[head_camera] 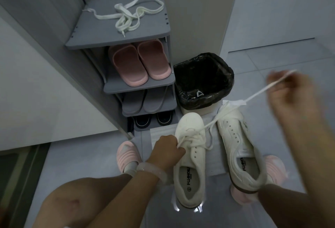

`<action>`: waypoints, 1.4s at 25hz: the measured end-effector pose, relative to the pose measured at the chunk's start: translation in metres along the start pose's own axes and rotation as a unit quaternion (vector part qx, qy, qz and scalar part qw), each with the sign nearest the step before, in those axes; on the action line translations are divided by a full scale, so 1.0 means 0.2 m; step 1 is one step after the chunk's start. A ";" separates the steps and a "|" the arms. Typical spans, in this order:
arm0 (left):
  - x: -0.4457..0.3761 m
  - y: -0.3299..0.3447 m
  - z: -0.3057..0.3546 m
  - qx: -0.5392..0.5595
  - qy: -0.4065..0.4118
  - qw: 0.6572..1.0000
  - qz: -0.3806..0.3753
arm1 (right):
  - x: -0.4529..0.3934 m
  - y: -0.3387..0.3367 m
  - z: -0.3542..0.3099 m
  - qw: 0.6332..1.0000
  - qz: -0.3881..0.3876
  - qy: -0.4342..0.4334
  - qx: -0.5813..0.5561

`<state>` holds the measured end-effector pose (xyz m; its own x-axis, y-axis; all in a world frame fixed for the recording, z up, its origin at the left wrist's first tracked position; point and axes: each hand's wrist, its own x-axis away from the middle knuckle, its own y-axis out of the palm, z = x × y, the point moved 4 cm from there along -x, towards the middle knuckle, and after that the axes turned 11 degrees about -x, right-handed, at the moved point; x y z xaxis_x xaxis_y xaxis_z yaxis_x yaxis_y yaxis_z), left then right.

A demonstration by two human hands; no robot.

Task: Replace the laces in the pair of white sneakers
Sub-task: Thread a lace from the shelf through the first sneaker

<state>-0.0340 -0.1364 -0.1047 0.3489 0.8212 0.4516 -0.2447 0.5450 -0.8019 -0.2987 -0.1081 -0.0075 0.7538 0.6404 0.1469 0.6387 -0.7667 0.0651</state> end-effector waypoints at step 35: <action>-0.06 -0.19 -0.07 -0.084 -0.010 0.988 0.128 | 0.36 0.28 0.40 0.645 -0.507 0.046 0.570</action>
<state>-0.0151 -0.1685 -0.0854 0.2771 0.9327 0.2308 -0.1689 0.2838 -0.9439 -0.1957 -0.1010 -0.0721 -0.1191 0.7405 0.6614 0.5341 0.6093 -0.5861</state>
